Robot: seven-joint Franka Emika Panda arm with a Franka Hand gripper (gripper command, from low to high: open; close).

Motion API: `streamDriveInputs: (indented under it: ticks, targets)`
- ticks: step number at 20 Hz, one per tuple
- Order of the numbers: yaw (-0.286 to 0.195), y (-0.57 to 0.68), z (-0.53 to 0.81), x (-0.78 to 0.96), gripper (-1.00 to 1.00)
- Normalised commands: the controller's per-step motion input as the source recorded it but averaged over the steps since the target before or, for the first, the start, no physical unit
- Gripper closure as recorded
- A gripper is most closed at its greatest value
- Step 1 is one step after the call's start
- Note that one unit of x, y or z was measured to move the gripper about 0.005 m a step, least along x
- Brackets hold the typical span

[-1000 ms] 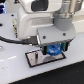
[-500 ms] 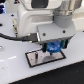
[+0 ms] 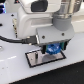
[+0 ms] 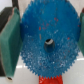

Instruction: Insert the blue gear onto the right peg, followed by the red gear

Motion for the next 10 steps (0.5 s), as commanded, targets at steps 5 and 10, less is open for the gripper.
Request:
streamDriveInputs:
  ticks: [5,10]
  targets:
    - [0.0,0.0,-0.26,0.24,1.0]
    - [0.0,0.01,-0.23,0.17,1.0]
